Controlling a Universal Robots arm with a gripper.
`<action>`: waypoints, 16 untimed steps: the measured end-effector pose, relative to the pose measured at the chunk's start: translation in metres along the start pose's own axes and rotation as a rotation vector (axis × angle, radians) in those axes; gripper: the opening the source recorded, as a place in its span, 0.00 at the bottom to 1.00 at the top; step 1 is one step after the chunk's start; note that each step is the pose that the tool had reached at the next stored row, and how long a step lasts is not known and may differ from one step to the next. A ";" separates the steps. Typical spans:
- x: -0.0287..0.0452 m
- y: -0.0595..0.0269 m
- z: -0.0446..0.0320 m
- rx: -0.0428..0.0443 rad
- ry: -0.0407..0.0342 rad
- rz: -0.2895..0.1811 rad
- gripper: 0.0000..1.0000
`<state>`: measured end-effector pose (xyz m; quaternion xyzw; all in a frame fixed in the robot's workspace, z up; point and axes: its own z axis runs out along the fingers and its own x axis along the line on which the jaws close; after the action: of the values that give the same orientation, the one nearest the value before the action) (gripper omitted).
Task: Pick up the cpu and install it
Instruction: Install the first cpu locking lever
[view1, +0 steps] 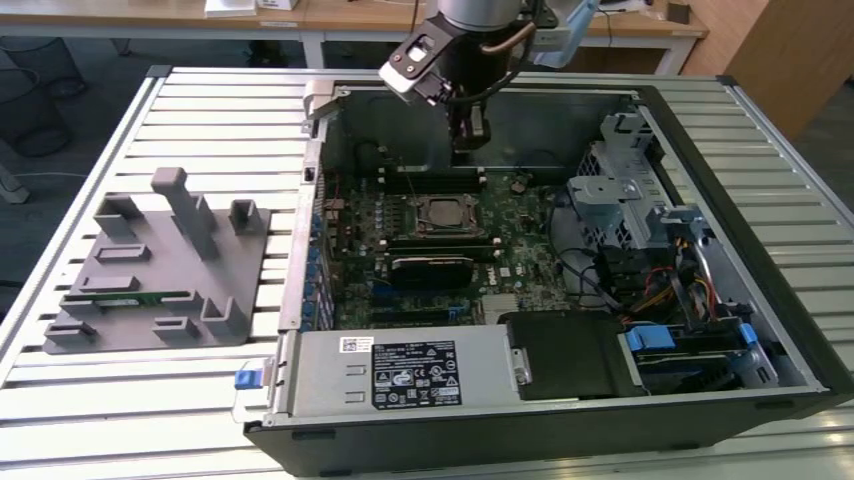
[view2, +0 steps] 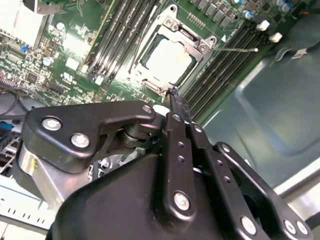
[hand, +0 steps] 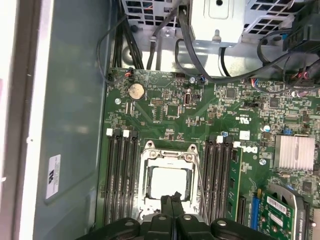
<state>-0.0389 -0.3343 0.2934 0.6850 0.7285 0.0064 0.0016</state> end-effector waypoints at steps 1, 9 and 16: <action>0.0000 0.0000 -0.0014 0.0001 0.0002 0.000 0.11; 0.0000 -0.0006 -0.0012 0.0001 0.0030 -0.029 0.11; 0.0000 -0.0007 0.0016 0.0066 0.0030 -0.155 0.11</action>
<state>-0.0396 -0.3343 0.2918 0.6265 0.7794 0.0048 -0.0013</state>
